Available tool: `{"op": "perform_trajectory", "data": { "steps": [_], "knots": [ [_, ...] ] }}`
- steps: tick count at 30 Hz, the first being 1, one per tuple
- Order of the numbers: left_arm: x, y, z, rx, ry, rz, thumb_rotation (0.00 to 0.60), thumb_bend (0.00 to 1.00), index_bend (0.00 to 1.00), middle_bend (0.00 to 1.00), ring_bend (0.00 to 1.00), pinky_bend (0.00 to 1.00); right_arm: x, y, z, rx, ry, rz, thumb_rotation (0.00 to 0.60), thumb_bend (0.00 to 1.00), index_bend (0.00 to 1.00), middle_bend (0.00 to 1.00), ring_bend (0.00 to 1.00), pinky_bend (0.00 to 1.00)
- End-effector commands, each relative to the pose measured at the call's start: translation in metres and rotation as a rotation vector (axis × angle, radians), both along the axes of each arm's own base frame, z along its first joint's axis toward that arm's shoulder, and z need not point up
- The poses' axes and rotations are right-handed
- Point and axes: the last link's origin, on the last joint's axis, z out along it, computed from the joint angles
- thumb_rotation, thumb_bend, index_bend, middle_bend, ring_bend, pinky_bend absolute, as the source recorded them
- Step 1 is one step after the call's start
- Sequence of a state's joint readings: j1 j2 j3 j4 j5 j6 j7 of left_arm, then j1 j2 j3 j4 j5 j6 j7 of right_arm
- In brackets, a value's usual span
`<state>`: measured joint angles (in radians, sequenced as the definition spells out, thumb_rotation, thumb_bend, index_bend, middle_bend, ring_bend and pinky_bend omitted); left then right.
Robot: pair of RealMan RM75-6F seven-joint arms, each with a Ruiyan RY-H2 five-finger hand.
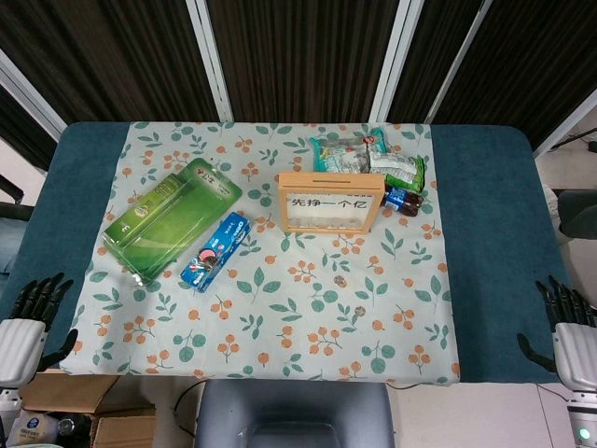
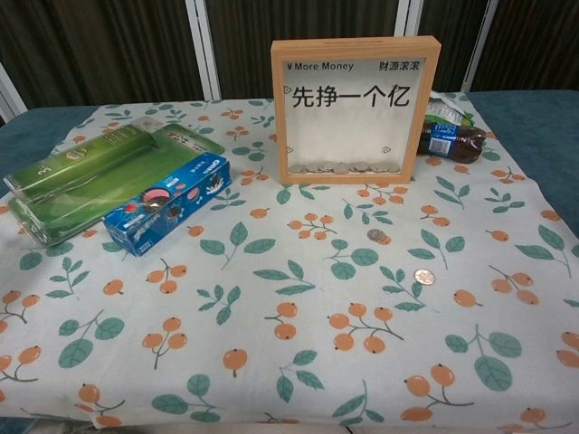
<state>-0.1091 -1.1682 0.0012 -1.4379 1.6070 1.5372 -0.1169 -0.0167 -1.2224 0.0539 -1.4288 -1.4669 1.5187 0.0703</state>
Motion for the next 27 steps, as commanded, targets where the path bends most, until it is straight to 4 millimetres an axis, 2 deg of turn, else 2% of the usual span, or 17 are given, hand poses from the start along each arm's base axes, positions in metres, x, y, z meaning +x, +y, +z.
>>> {"op": "perform_trajectory", "data": {
  "steps": [1,21,27],
  "knots": [
    [-0.001,0.0,-0.001,-0.002,-0.003,0.004,0.6,0.41,0.0,0.0,0.0,0.05,0.0,0.0,0.0,0.002,0.002,0.001,0.6,0.45,0.0,0.0,0.0,0.0],
    [-0.003,-0.002,-0.001,0.008,-0.008,0.001,0.6,0.41,0.0,0.0,0.0,0.05,0.009,-0.01,-0.007,0.025,0.015,0.039,0.6,0.45,0.0,0.0,0.0,0.0],
    [-0.003,0.002,-0.005,0.001,-0.013,-0.003,0.6,0.4,0.0,0.0,0.0,0.05,0.04,-0.027,-0.018,0.061,0.041,0.149,0.6,0.4,0.0,0.0,0.0,0.0]
  ]
}}
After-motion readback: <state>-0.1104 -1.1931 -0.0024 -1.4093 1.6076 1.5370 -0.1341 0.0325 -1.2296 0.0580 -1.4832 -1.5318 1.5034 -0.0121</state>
